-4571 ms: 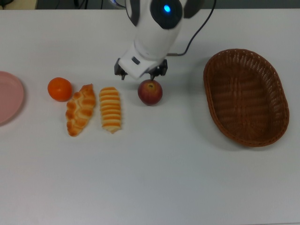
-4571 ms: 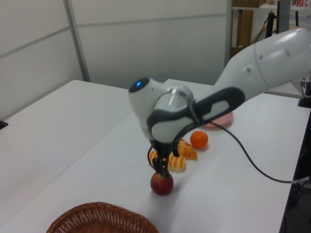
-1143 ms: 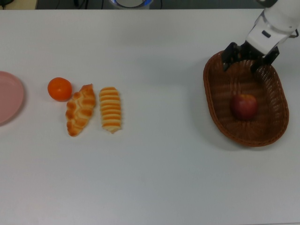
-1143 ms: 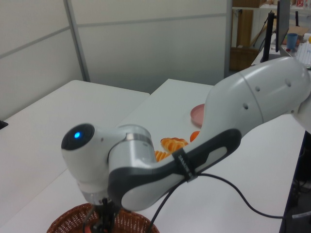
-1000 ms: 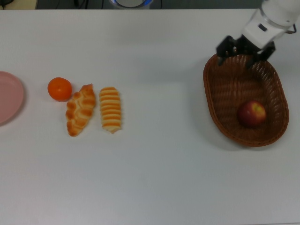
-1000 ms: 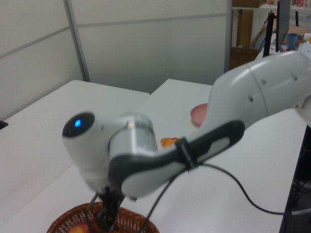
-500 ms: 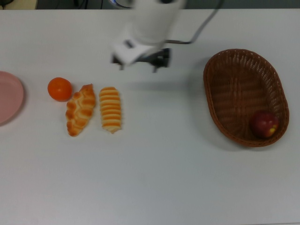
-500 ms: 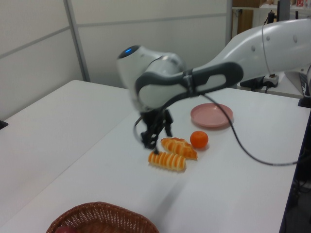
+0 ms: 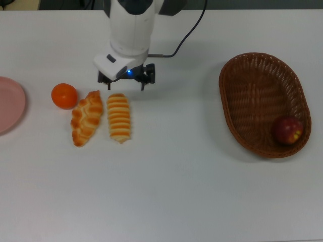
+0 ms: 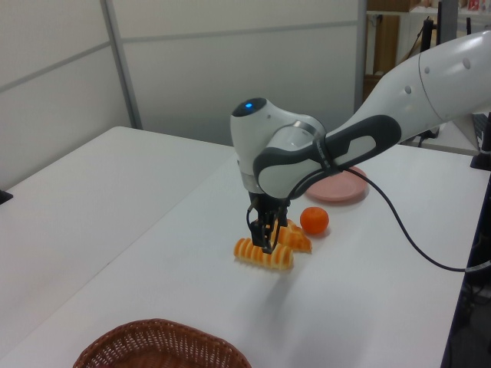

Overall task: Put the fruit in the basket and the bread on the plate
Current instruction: 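Move to the striped bread roll and grasp it, then carry the striped roll onto the pink plate and release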

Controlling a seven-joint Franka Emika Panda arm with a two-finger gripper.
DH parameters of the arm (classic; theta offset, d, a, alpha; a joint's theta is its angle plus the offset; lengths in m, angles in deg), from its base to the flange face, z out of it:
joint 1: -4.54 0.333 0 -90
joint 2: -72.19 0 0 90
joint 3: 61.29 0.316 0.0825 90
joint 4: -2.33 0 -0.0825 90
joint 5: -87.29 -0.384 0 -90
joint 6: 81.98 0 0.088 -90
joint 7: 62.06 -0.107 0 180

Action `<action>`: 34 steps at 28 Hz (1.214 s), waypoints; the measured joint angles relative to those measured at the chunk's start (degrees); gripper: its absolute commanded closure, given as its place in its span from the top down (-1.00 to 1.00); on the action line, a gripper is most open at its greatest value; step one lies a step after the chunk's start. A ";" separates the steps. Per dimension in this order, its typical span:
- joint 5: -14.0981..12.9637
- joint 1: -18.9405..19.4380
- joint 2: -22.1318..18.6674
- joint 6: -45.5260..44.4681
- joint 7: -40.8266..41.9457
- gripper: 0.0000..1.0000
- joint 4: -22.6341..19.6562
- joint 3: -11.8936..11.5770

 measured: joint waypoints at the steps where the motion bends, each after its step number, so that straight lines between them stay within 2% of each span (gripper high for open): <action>1: 0.00 -0.60 0.06 1.04 0.00 1.00 -0.43 -0.01; 7: 0.04 -5.11 1.35 5.27 0.08 1.00 -1.10 -0.08; 10: 0.64 -5.90 2.27 5.94 0.13 1.00 -1.11 -0.09; 18: 3.98 -3.70 6.86 7.87 -1.29 1.00 -0.80 0.17; 23: 4.19 -2.77 8.09 7.95 -2.12 1.00 -0.35 0.22; 24: 4.21 -2.74 8.44 7.99 -2.26 0.94 -0.17 0.21; 26: 4.62 -2.67 9.34 8.18 -2.99 0.48 0.26 0.22; 27: 5.10 -2.62 9.89 8.26 -3.50 0.14 0.52 0.22; 28: 5.78 -2.55 10.47 8.35 -4.07 -0.99 0.74 0.23; 30: 7.25 -2.40 11.73 8.53 -5.56 -1.00 1.25 0.27; 34: 7.52 -2.27 12.72 8.63 -8.59 -1.00 2.23 0.39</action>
